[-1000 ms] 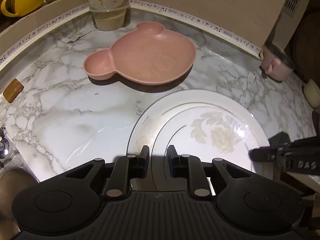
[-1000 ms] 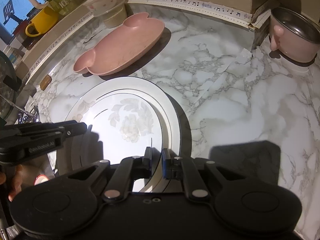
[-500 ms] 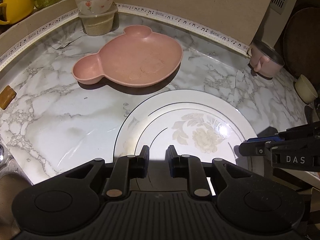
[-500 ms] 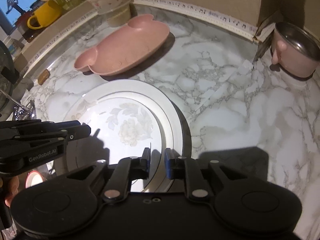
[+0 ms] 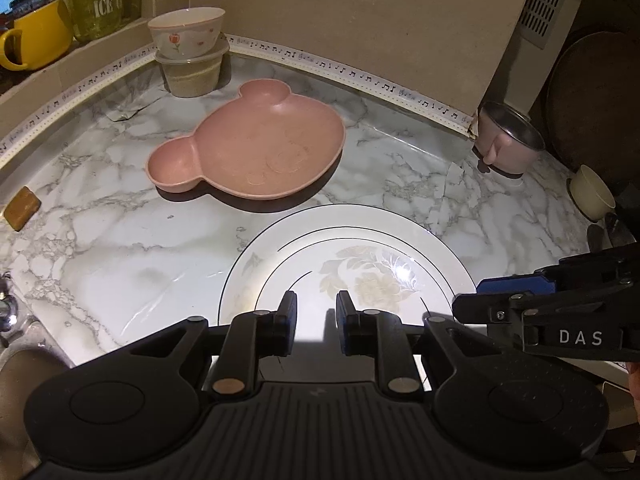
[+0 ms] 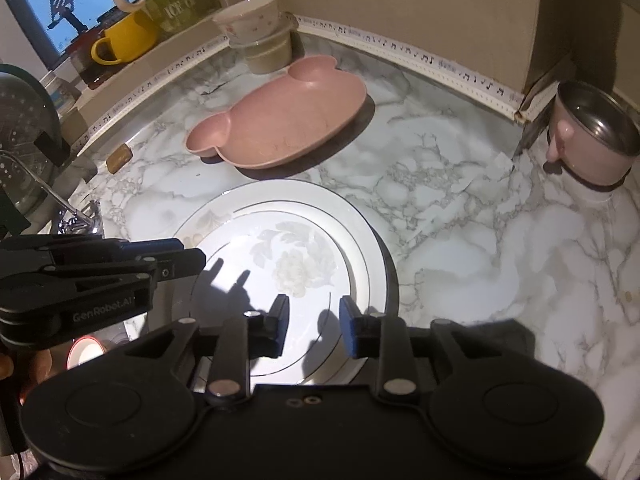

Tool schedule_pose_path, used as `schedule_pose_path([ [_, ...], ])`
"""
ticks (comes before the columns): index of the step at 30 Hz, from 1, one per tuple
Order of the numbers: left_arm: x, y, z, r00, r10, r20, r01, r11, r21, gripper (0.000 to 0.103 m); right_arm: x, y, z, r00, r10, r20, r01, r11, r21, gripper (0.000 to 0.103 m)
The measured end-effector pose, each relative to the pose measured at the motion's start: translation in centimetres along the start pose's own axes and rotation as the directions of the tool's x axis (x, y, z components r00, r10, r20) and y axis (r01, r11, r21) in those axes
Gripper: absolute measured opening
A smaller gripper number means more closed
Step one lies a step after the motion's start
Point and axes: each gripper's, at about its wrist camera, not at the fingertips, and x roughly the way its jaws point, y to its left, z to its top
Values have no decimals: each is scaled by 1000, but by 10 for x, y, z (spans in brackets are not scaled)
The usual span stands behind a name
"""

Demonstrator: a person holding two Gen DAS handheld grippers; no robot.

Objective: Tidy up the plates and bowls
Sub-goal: 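Open the right gripper to release the floral plate, then move the right gripper to the pink bear-shaped plate and grasp its rim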

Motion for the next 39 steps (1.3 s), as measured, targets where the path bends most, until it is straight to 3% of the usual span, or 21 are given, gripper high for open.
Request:
schedule_pose_path([
  [2, -5, -1, 0, 1000, 5, 6, -5, 1000, 1, 20, -4, 2, 0, 1000, -1, 10, 1, 1000, -4, 30],
  [4, -10, -2, 1, 1000, 9, 18, -9, 1000, 4, 28, -8, 5, 0, 1000, 1, 19, -1, 1000, -7, 30],
  [5, -12, -2, 1, 1000, 14, 23, -14, 1000, 2, 43, -10, 6, 0, 1000, -1, 23, 1, 1000, -8, 32],
  [6, -15, -2, 1, 999, 18, 31, -18, 1000, -2, 65, -12, 8, 0, 1000, -3, 29, 3, 1000, -10, 33],
  [8, -23, -2, 1, 997, 23, 67, -23, 1000, -3, 78, -14, 10, 0, 999, -7, 36, 7, 1000, -17, 36],
  [13, -36, -1, 4, 995, 19, 99, -21, 1000, 19, 78, -25, 18, 4, 998, -10, 67, 12, 999, -36, 53],
  [16, -41, 2, 6, 994, 18, 110, -19, 1000, 13, 78, -34, 21, 8, 996, -5, 94, 9, 999, -40, 71],
  [23, -41, 11, 12, 994, 28, 108, -25, 999, -30, 85, -44, 23, 22, 992, -1, 129, 12, 996, -87, 89],
  [26, -38, 18, 17, 992, 30, 122, -21, 997, -81, 103, -42, 20, 32, 991, 9, 131, 5, 994, -106, 94],
  [30, -38, 25, 26, 982, 83, 171, -62, 990, -126, 103, -38, 13, 46, 988, -5, 156, 24, 992, -124, 103],
  [33, -37, 26, 35, 971, 138, 198, -115, 986, -122, 103, -36, 9, 58, 979, -8, 203, 43, 984, -171, 103],
  [39, -27, 31, 57, 965, 164, 207, -140, 982, -126, 103, -26, -3, 83, 971, -12, 240, 58, 981, -185, 103],
])
